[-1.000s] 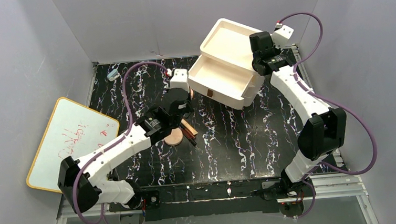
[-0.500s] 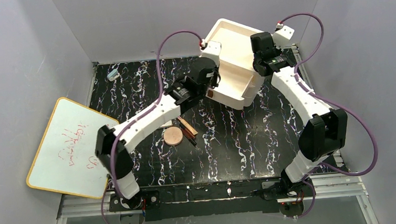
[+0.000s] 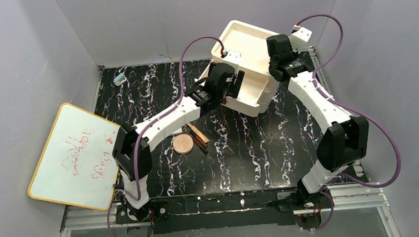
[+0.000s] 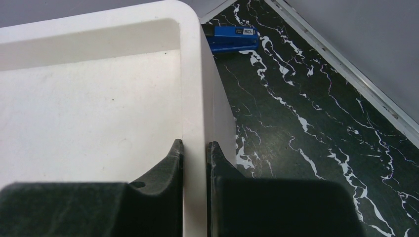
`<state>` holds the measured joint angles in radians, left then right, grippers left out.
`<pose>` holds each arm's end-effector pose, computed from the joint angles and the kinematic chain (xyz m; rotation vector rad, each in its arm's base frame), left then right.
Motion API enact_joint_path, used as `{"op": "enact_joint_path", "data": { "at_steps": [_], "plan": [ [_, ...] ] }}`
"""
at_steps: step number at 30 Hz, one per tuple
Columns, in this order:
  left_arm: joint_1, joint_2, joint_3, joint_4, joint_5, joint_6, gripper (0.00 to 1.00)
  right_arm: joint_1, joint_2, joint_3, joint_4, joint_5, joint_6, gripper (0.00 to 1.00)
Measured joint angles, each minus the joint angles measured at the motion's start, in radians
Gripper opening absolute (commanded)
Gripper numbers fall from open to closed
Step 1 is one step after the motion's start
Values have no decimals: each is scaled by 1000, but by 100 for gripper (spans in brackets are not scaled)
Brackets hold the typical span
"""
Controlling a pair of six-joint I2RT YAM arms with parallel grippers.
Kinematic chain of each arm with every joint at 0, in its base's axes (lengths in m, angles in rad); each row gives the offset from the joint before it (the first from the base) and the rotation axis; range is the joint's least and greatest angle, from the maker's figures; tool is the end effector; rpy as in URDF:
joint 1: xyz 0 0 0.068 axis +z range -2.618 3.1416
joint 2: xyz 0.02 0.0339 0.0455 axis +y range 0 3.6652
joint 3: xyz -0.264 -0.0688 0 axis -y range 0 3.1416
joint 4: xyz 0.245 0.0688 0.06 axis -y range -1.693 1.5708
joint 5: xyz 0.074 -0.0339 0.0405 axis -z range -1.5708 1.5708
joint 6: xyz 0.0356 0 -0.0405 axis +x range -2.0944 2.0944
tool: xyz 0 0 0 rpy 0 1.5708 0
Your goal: Organize the makeup
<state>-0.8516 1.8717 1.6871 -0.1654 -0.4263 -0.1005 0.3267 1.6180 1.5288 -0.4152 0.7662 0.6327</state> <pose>0.3076 -0.3289 0.3432 0.4234 1.8475 -0.2402 0.3575 0.0951 0.3670 0.7275 1.7874 -0.1598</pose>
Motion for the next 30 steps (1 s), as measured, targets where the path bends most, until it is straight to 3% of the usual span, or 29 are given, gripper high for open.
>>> {"op": "enact_joint_path", "data": {
  "at_steps": [7,13,17,22,30],
  "plan": [
    [0,-269,-244,52,-55,32,72,-2,0,-1,3,-10,-10,1],
    [4,-599,-431,41,-141,-17,60,-3,-1,-5,10,-10,-14,1],
    [8,-748,-575,-4,-187,-77,59,-3,-1,-6,14,-10,-23,1],
    [18,-784,-765,-84,-196,-163,50,-3,-1,-7,16,-11,-28,1],
    [28,-769,-972,-100,-140,-287,47,-3,-7,-21,30,-13,-32,1]
  ]
}}
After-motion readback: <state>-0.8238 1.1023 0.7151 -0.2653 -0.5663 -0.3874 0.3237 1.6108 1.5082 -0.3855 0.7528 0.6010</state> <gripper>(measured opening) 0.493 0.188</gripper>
